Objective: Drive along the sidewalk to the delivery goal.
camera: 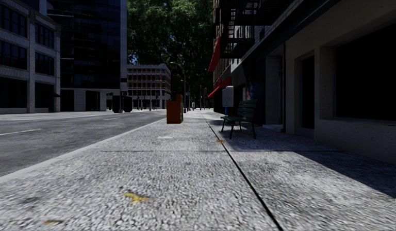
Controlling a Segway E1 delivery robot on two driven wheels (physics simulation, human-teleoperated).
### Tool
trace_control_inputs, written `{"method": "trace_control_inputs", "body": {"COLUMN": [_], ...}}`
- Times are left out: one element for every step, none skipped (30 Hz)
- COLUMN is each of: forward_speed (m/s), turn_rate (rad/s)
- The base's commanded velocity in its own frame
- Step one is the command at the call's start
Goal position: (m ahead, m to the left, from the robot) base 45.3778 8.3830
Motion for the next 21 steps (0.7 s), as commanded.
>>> {"method": "trace_control_inputs", "body": {"forward_speed": [2.00, 2.00, 2.00, 2.00, 2.00, 2.00, 2.00, 2.00, 2.00, 2.00, 2.00, 2.00, 2.00, 2.00, 2.00, 2.00, 2.00, 2.00, 2.00, 2.00, 2.00], "turn_rate": [0.00, 0.00, 0.00, 0.00, 0.00, 0.00, 0.00, 0.00, 0.00, 0.00, 0.00, 0.00, 0.00, 0.00, 0.00, 0.00, 0.00, 0.00, 0.00, 0.00, 0.00]}}
